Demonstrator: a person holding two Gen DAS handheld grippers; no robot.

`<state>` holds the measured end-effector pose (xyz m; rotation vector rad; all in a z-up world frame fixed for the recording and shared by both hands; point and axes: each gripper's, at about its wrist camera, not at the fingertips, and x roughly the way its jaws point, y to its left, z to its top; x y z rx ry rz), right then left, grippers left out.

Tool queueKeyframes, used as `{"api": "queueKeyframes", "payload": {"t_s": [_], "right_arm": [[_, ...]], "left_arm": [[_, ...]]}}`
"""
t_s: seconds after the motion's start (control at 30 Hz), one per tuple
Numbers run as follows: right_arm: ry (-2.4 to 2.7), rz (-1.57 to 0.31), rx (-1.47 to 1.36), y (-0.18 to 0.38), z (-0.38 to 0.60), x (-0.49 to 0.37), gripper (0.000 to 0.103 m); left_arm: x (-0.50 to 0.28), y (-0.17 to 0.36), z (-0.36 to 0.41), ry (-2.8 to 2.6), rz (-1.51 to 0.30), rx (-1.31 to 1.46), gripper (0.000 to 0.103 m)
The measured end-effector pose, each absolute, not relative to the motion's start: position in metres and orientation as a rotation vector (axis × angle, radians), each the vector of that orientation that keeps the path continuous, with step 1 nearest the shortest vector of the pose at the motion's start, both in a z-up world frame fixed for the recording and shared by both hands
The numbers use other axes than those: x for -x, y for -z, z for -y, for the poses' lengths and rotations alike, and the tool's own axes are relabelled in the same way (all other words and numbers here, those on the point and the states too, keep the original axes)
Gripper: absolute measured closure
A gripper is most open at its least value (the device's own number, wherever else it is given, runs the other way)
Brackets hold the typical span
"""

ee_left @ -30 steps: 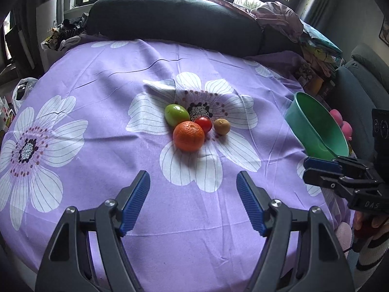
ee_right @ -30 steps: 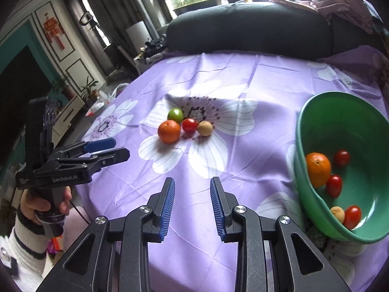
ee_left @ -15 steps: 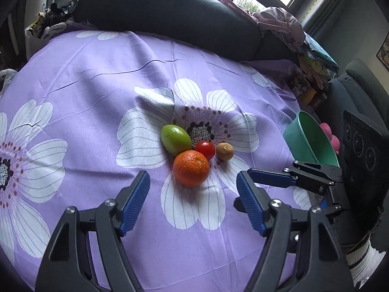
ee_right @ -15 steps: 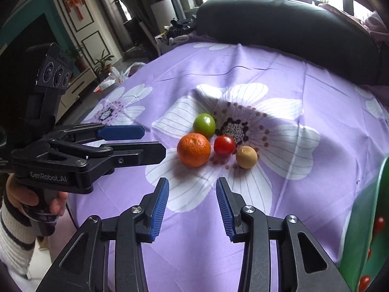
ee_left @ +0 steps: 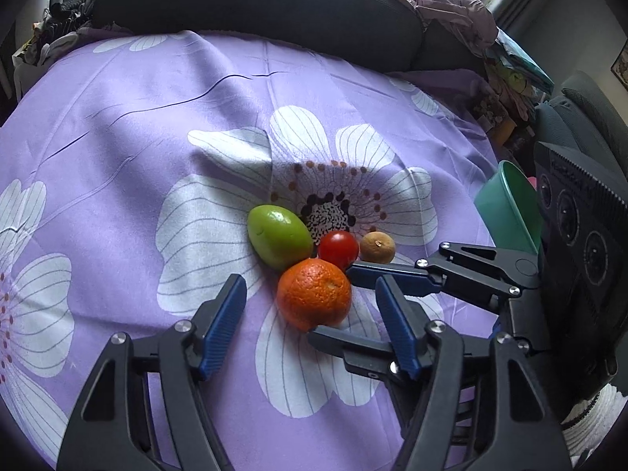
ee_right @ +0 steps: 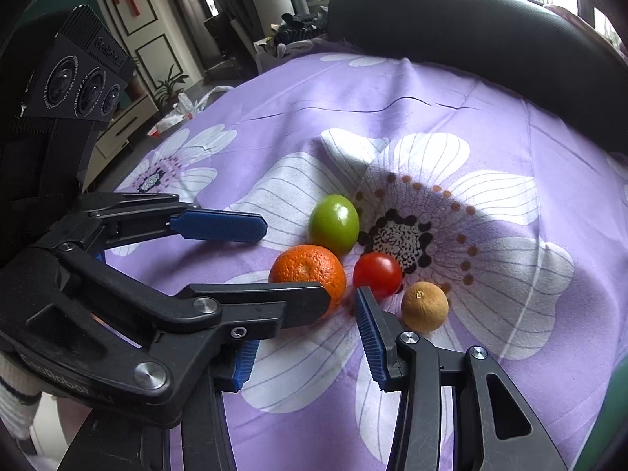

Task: Organize fruits
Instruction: 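Close the right gripper on the remaining orange, then lift the orange and carry it toward the green bowl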

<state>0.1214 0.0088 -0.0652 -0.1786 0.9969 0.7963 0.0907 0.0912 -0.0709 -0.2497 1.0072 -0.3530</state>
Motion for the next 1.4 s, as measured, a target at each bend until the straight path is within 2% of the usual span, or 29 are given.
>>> {"api": "queueKeyframes", "payload": {"t_s": [0.03, 0.1, 0.27, 0.73, 1.4], "right_arm": [[-0.799, -1.0, 0.175, 0.067, -0.01, -0.122, 0.056], [-0.807, -1.004, 0.169, 0.071, -0.014, -0.126, 0.056], [-0.828, -1.043, 0.125, 0.077, -0.013, -0.129, 0.056], [-0.821, -0.973, 0.099, 0.055, -0.002, -0.112, 0.059], [-0.69, -0.9, 0.005, 0.022, 0.081, -0.027, 0.059]], "left_arm": [[-0.092, 0.072, -0.091, 0.357, -1.01, 0.249, 0.04], [-0.093, 0.074, -0.09, 0.364, -1.016, 0.251, 0.052], [-0.095, 0.078, -0.089, 0.368, -1.029, 0.258, 0.061], [-0.071, 0.047, -0.071, 0.35, -0.952, 0.222, 0.061], [-0.009, 0.021, 0.024, 0.481, -0.914, 0.119, 0.06]]}}
